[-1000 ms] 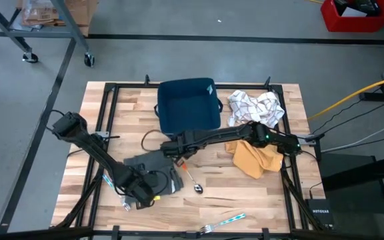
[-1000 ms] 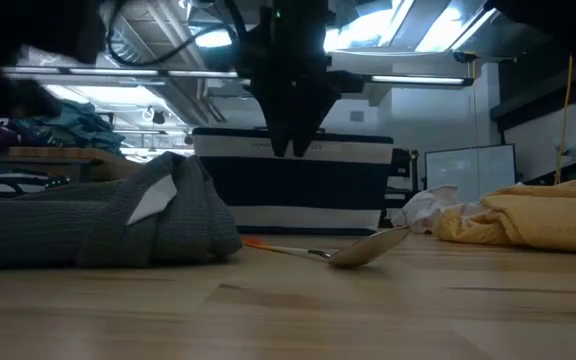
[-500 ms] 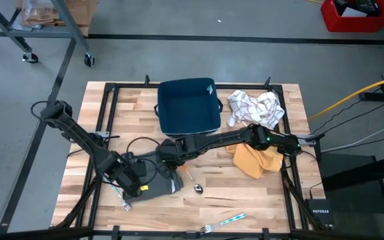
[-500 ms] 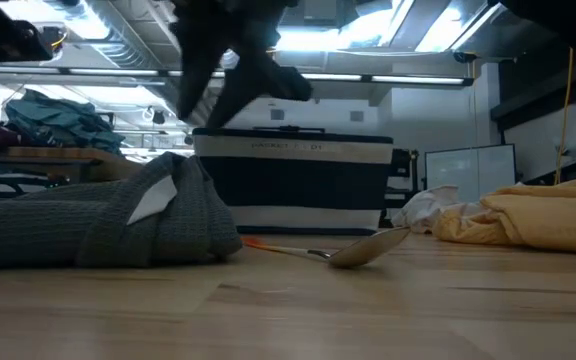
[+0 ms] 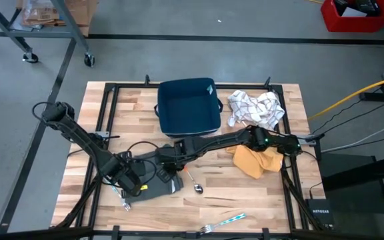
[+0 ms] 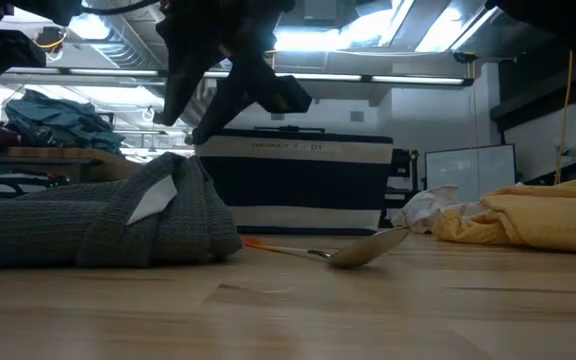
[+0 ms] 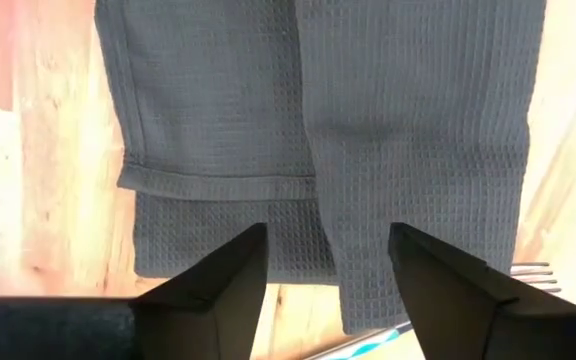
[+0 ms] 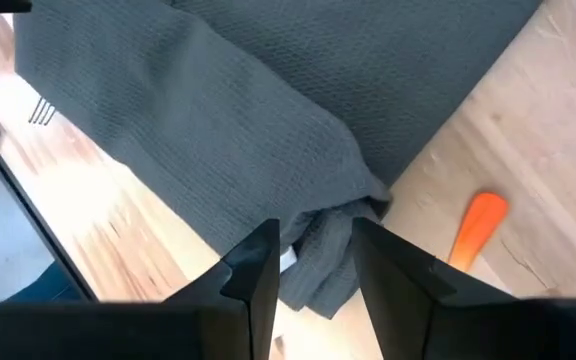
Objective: Fold towel
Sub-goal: Fold the gray towel
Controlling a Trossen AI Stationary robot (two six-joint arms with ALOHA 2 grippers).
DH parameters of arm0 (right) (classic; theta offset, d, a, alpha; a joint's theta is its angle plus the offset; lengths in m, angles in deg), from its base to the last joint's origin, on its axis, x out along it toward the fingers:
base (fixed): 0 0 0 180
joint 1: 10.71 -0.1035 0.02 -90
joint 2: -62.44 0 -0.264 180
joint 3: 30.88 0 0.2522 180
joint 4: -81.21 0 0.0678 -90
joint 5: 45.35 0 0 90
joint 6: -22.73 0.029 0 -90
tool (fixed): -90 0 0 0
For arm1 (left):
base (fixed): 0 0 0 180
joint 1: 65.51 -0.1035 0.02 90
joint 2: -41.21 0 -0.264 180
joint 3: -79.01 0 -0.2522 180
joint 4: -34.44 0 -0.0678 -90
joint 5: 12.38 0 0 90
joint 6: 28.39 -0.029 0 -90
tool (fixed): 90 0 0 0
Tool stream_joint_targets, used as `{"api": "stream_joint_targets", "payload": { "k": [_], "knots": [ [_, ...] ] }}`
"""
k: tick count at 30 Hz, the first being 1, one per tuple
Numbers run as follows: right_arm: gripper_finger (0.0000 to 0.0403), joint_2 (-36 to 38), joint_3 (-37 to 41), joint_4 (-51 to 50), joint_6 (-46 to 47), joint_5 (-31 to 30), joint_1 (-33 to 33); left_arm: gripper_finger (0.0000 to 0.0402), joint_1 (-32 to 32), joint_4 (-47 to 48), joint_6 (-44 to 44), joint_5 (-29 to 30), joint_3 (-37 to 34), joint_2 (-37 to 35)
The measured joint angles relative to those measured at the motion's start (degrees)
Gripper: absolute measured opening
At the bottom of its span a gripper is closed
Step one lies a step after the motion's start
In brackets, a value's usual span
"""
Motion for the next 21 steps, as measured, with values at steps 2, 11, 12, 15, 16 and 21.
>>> {"api": "stream_joint_targets", "payload": {
  "k": [2,11,12,15,16,21],
  "knots": [
    [0.0131,-0.4,0.0,0.3,0.0,1.2,0.0,0.0208,0.0,0.4,0.0,0.0,0.0,0.0],
    [0.0131,-3.7,0.0,1.8,-0.2,8.5,0.0,0.0212,0.3,3.2,2.2,0.0,0.0,0.0],
    [0.0131,-3.8,0.0,1.7,-0.2,8.6,0.0,0.0212,0.4,3.2,2.4,0.0,0.0,0.0],
    [0.0131,-4.0,0.1,1.7,-0.2,8.3,0.0,0.0212,0.4,3.3,2.4,-0.1,0.0,0.0],
    [0.0131,-4.0,0.1,1.9,-0.2,8.1,0.0,0.0212,0.4,3.4,2.2,-0.1,0.0,0.0],
    [0.0131,-3.9,0.1,2.7,0.0,7.9,0.4,0.0212,0.4,3.8,-0.4,-0.1,0.0,0.0]
  ]
}}
